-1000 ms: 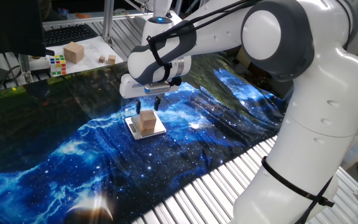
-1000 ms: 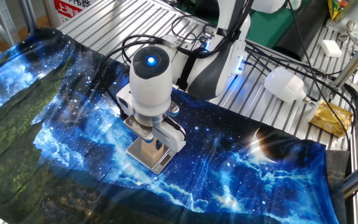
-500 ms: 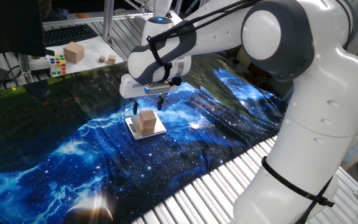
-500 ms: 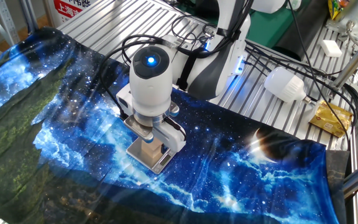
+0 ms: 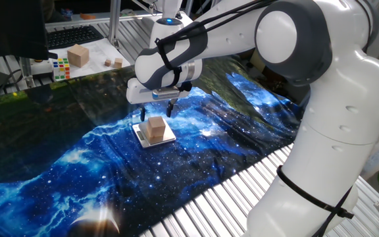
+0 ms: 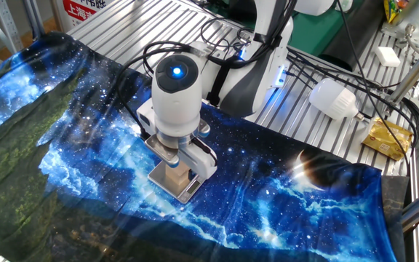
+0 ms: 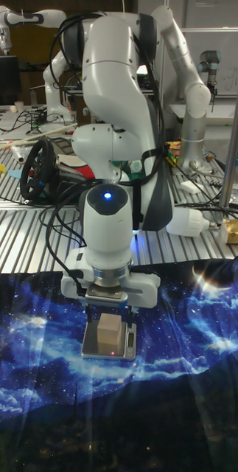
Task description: Remove the object from the scale
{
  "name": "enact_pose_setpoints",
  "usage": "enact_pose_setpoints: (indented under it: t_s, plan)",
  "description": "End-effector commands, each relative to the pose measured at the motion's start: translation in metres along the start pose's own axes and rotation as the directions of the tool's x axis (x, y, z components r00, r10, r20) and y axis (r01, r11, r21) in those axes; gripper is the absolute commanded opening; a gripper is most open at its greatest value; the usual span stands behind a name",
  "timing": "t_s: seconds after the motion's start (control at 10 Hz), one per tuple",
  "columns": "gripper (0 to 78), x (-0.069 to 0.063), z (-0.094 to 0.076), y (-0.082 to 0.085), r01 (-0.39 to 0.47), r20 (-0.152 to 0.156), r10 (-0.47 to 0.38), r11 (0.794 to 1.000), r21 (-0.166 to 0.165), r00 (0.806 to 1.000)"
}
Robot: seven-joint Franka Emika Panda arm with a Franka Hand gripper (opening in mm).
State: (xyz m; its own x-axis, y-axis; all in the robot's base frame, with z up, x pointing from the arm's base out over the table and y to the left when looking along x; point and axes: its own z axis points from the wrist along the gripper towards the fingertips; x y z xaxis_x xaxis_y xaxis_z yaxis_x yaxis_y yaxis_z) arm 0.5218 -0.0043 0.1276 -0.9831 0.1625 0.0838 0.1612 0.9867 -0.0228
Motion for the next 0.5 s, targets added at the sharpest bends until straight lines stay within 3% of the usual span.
enact_pose_setpoints:
  t_s: [0.1, 0.5]
  plan:
    - [77.4, 0.000, 0.002, 0.000, -0.004, 0.003, 0.004, 1.000, -0.001, 1.000]
    - [77.4, 0.003, 0.014, -0.001, -0.018, 0.002, 0.018, 1.000, -0.006, 1.000]
